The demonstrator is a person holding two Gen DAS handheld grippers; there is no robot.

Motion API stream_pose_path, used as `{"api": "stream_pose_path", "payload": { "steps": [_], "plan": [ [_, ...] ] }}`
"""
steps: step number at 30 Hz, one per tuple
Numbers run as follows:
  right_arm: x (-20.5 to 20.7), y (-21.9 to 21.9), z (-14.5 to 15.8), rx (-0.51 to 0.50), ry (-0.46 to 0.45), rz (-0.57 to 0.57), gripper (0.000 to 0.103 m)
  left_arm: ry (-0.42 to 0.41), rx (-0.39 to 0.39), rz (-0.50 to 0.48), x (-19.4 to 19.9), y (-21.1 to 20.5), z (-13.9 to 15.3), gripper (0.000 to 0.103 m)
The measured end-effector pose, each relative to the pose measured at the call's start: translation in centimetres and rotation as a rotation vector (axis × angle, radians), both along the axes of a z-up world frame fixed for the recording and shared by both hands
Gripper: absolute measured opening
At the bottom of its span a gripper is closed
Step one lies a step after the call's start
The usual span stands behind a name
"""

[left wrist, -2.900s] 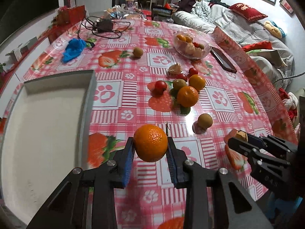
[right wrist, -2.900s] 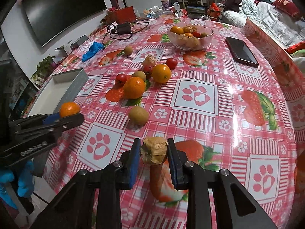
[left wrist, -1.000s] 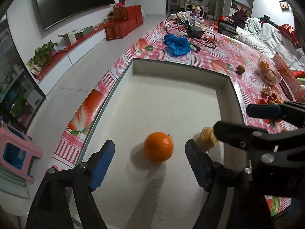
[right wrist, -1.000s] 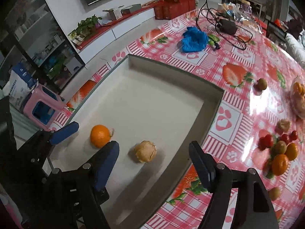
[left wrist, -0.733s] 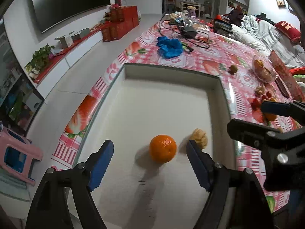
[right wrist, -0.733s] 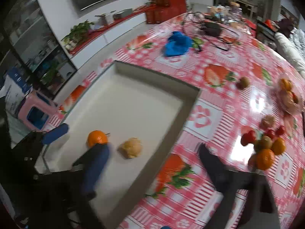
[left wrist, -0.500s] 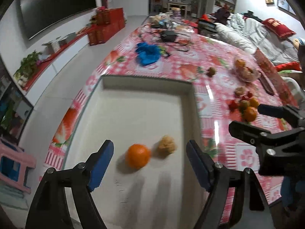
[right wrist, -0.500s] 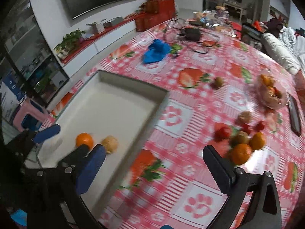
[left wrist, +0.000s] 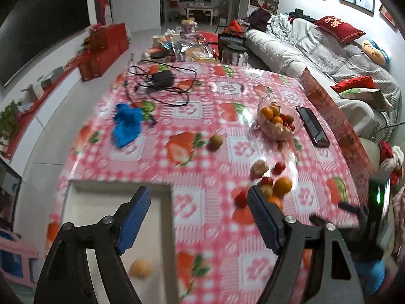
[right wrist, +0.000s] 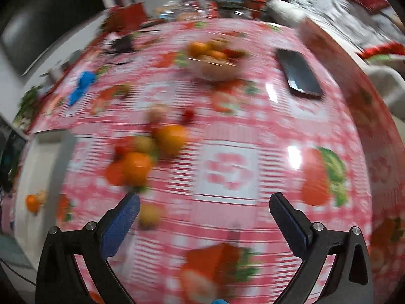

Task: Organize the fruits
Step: 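Grasp a kiwi with the left gripper while the right gripper grasps a tan round fruit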

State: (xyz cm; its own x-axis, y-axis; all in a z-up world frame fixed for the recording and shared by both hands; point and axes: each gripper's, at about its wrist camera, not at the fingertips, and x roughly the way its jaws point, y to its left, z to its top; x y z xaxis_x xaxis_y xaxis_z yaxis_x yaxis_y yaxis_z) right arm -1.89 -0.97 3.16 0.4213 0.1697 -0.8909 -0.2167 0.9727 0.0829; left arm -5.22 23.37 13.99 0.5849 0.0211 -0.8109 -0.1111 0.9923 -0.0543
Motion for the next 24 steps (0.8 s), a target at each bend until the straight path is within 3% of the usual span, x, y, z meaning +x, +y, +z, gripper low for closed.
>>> {"api": "stream_pose_path", "payload": {
  "steps": [4, 10, 16, 19, 24],
  "plan": [
    [0.2, -3.0, -2.2, -0.058, 0.019, -0.044, 0.103, 0.037, 0.085, -0.004, 5.6, -1.9, -3.0, 0.082],
    [-0.6, -4.0, -3.5, -0.09, -0.002, -0.011, 0.103, 0.1, 0.108, -0.001, 11.4, -3.3, -8.8, 0.081],
    [-0.9, -4.1, -3.6, -0.077, -0.043, 0.001, 0.103, 0.123, 0.091, 0.047, 14.6, -2.6, -11.9, 0.074],
    [-1.5, -4.3, -3.7, -0.073, -0.063, 0.003, 0.103, 0.129, 0.102, 0.05, 15.8, -2.8, -12.7, 0.069],
    [-1.7, -4.3, -3.7, -0.068, -0.086, 0.001, 0.103, 0.129, 0.076, 0.044, 16.3, -2.9, -13.3, 0.044]
  ]
}}
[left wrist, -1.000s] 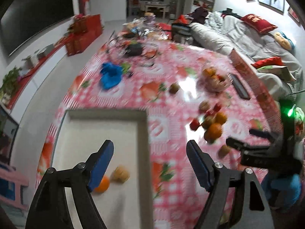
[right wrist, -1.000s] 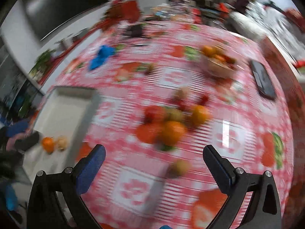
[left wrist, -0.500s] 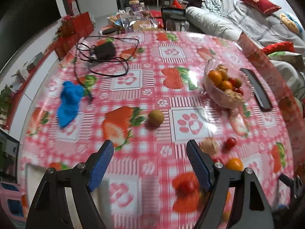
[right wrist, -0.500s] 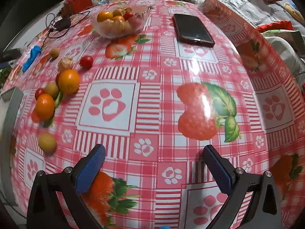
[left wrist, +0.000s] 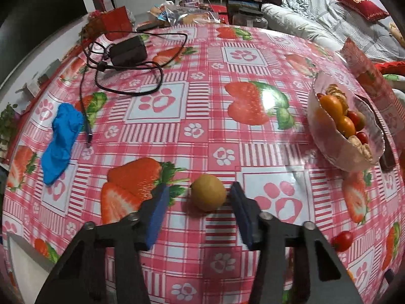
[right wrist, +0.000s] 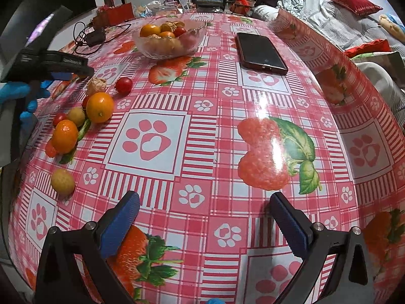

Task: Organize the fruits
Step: 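Grasp a kiwi with the left gripper while the right gripper grasps a tan round fruit, then carry the kiwi with the left gripper while the right gripper carries the tan fruit toward the tray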

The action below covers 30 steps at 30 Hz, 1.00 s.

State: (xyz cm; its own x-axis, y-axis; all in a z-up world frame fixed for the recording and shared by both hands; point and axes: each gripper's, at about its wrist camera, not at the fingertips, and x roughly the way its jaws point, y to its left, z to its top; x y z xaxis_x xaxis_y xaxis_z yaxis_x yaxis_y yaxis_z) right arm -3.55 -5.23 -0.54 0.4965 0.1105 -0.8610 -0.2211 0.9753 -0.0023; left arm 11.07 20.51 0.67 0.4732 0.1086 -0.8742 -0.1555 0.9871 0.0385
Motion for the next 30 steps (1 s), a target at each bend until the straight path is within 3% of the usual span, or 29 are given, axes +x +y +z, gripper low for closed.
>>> {"api": "stream_pose_path", "payload": {
  "steps": [1, 2, 5, 6, 8, 16, 17, 18, 20, 21, 23, 30],
  "plan": [
    [0.1, 0.0, 0.0, 0.001, -0.002, 0.0, 0.103, -0.001, 0.01, -0.006, -0.1, -0.2, 0.0, 0.039],
    [0.1, 0.0, 0.0, 0.001, -0.002, -0.001, 0.103, -0.003, 0.015, -0.017, -0.1, -0.3, 0.1, 0.028],
    [0.5, 0.3, 0.1, 0.004, 0.031, -0.017, 0.103, -0.01, 0.036, -0.038, -0.7, -0.7, 0.1, 0.028],
    [0.3, 0.7, 0.4, 0.048, 0.037, -0.002, 0.103, -0.017, 0.033, -0.041, -1.1, -0.6, 0.1, 0.028],
    [-0.3, 1.8, 1.0, 0.124, 0.025, 0.055, 0.103, -0.027, 0.025, -0.038, -1.9, -0.3, 0.1, 0.028],
    [-0.7, 9.9, 1.6, 0.15, 0.002, 0.254, 0.102, -0.025, -0.034, -0.006, -7.0, 1.3, 0.3, 0.028],
    [-0.6, 10.7, 1.3, 0.146, 0.01, 0.265, 0.095, -0.025, -0.049, 0.002, -8.0, 1.5, 0.3, 0.028],
    [-0.6, 11.2, 0.9, 0.135, 0.023, 0.272, 0.078, -0.021, -0.057, 0.004, -8.7, 1.6, 0.2, 0.028],
    [-0.8, 11.7, 1.1, 0.091, -0.008, 0.267, 0.062, -0.024, -0.06, 0.003, -10.2, 1.5, 0.3, 0.028],
    [-0.9, 11.8, 1.1, 0.093, -0.009, 0.27, 0.045, -0.024, -0.064, 0.0, -11.2, 1.3, 0.4, 0.028],
    [-1.1, 11.4, 1.2, 0.112, 0.0, 0.259, 0.03, -0.027, -0.069, -0.01, -12.8, 0.8, 0.4, 0.028],
    [-3.4, 7.9, 1.5, 0.164, 0.02, 0.201, 0.03, -0.045, -0.064, -0.061, -20.3, -1.8, 0.6, 0.028]
  ]
}}
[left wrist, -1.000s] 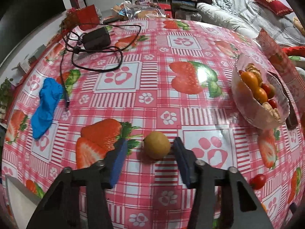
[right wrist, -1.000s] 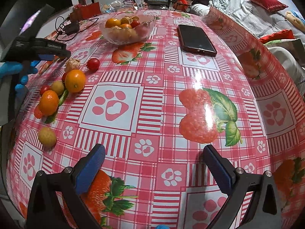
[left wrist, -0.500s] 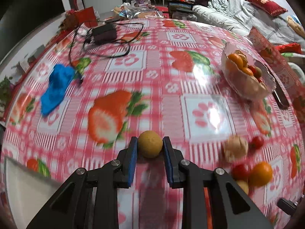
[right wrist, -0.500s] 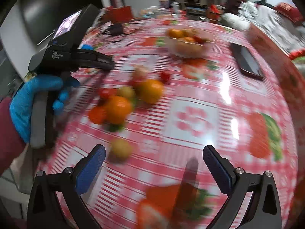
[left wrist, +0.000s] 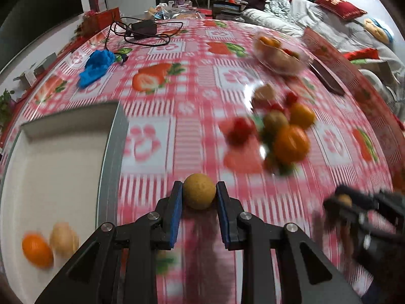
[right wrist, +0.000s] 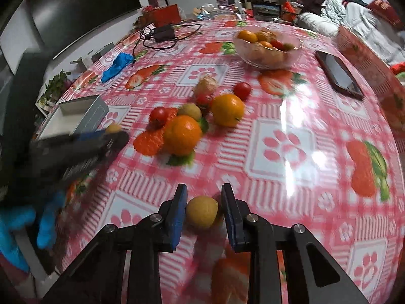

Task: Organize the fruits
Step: 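Carry the kiwi with the left gripper while the right gripper carries the tan fruit toward the tray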

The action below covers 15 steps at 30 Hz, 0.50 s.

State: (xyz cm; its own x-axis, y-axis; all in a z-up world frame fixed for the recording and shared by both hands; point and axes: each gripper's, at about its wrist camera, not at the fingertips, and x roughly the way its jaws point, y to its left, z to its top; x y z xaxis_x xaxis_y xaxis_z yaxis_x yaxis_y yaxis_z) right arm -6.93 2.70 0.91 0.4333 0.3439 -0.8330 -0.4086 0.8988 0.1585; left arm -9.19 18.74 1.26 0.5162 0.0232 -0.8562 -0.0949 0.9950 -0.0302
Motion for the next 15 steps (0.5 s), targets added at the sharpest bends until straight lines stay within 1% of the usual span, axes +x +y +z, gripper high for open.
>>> {"api": "stream_pose_path", "payload": {
  "steps": [3, 8, 13, 15],
  "plan": [
    [-1.5, -1.4, 0.2, 0.005, 0.001, -0.026, 0.03, 0.0, -0.01, 0.001, -2.6, -0.4, 0.1, 0.028],
    [-3.3, -3.0, 0.3, 0.023, 0.005, -0.063, 0.03, 0.001, -0.064, 0.012, -6.2, -0.6, 0.2, 0.028],
    [-5.0, -3.2, 0.1, 0.022, 0.001, -0.071, 0.03, -0.011, -0.029, -0.002, -7.9, -1.3, 0.2, 0.028],
    [-5.3, -3.1, -0.1, 0.018, -0.005, -0.072, 0.03, -0.013, -0.029, 0.0, -8.1, -1.3, 0.2, 0.028]
  ]
}}
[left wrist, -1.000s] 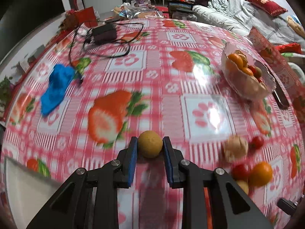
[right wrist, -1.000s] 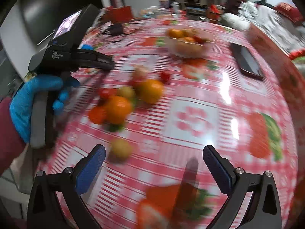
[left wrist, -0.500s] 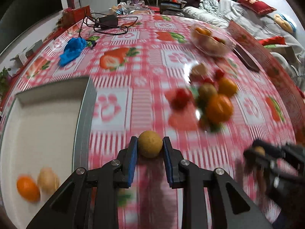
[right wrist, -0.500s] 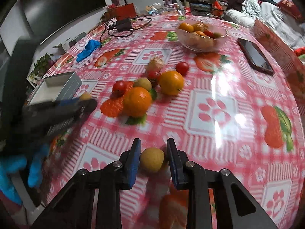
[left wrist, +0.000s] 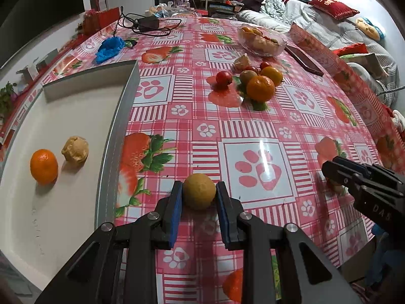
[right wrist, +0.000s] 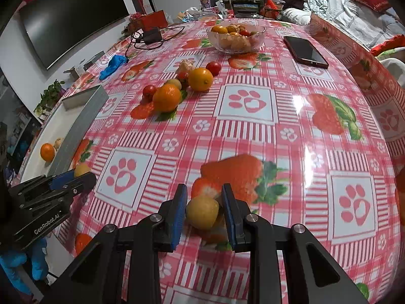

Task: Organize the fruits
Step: 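Carry the kiwi with the left gripper while the right gripper carries the tan fruit toward the tray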

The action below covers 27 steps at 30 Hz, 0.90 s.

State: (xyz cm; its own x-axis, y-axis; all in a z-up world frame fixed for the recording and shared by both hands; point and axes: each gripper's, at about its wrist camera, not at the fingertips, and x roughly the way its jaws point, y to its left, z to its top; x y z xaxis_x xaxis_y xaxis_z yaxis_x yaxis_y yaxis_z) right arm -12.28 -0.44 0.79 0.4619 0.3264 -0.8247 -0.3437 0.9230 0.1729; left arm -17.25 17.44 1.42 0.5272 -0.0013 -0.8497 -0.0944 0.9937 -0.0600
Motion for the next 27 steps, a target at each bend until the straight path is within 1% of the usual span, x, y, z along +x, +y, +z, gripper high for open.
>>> {"api": "stream_pose_path", "payload": {
  "steps": [15, 21, 27],
  "plan": [
    [-0.62, 0.53, -0.23, -0.048, -0.04, 0.013, 0.03, 0.0, 0.003, 0.002, 0.03, 0.02, -0.03, 0.028],
    [-0.8, 0.99, -0.27, -0.085, -0.058, 0.024, 0.03, 0.001, -0.006, 0.003, 0.01, 0.03, -0.04, 0.029],
    [-0.79, 1.01, -0.26, -0.088, -0.059, 0.025, 0.03, 0.001, -0.006, 0.003, -0.01, 0.11, -0.03, 0.029]
  ]
}}
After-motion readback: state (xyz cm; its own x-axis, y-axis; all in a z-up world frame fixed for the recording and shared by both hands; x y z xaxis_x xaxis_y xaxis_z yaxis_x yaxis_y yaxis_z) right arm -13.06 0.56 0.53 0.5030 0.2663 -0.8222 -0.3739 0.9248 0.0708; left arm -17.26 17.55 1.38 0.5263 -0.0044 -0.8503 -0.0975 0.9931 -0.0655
